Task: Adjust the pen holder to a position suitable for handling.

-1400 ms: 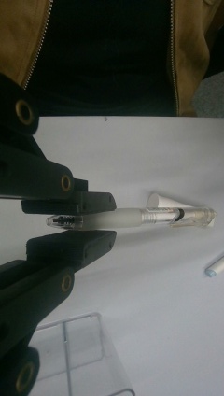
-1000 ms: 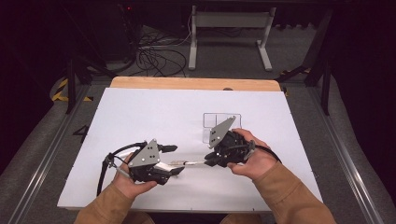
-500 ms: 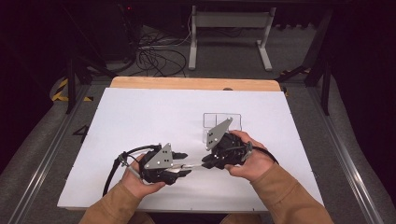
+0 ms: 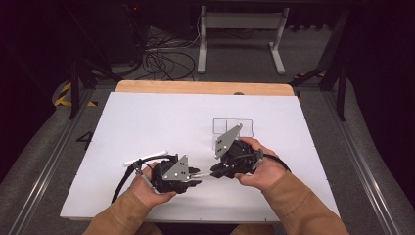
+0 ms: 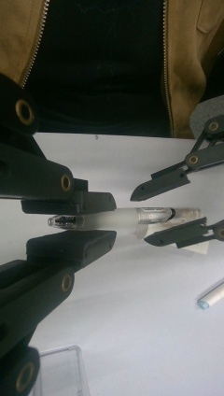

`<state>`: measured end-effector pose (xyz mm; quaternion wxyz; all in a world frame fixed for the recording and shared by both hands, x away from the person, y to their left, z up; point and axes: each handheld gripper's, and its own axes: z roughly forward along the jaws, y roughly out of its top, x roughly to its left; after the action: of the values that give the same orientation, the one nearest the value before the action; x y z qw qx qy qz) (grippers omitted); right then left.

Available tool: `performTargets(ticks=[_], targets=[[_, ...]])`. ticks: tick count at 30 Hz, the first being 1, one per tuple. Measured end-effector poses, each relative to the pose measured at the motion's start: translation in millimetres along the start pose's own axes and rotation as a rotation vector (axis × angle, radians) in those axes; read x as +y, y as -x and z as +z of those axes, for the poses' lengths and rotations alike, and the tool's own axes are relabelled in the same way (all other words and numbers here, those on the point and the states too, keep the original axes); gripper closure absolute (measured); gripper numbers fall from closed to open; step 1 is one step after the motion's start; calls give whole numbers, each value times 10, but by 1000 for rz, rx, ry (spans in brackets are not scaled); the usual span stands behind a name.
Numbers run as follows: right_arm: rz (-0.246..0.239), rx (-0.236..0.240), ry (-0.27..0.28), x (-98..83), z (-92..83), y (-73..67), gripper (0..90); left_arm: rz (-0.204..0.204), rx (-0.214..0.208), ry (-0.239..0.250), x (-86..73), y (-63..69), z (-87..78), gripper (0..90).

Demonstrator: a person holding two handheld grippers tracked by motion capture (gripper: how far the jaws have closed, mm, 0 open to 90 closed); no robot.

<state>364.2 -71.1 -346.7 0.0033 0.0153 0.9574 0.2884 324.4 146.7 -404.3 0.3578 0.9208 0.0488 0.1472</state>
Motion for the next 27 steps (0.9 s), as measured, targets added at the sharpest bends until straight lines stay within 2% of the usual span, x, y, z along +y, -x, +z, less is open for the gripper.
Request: performTargets(ticks=[6,12,18,23,24,25,26,27], targets=[[-5,3,3,-1,7,3,811,28,21,-46,34,15,40,745],[-9,-1,0,-4,13,11,811,55,18,-57,47,15,64,762],[3,2,5,-5,7,10,809,46,-8,-62,52,-1,60,773],[19,-12,32,-12,-16,11,792,35,-19,-52,52,-16,35,782],[22,-22,37,-15,-24,9,750,38,-15,-56,53,-19,30,783],[25,-59,66,-31,-41,11,632,40,-10,-60,54,-22,25,783],[25,-59,66,-31,-41,11,632,46,-5,-58,54,-33,20,783],[37,-76,77,-41,-58,10,592,48,-3,-55,54,-44,12,783]])
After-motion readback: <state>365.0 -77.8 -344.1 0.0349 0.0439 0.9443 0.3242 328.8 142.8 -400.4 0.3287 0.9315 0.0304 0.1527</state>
